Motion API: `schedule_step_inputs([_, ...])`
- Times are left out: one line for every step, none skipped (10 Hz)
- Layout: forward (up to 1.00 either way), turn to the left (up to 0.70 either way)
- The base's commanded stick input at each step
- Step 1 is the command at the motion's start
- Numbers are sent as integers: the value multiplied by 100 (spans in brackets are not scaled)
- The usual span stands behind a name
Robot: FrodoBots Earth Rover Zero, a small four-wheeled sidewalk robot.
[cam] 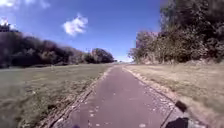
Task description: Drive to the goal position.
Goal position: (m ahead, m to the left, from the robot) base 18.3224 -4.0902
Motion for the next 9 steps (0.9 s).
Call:
schedule_step_inputs([70,35])
schedule_step_inputs([70,35])
schedule_step_inputs([70,28])
schedule_step_inputs([70,14])
schedule_step_inputs([70,0])
schedule_step_inputs([70,-31])
schedule_step_inputs([70,-34])
schedule_step_inputs([70,-35])
schedule_step_inputs([70,-35])
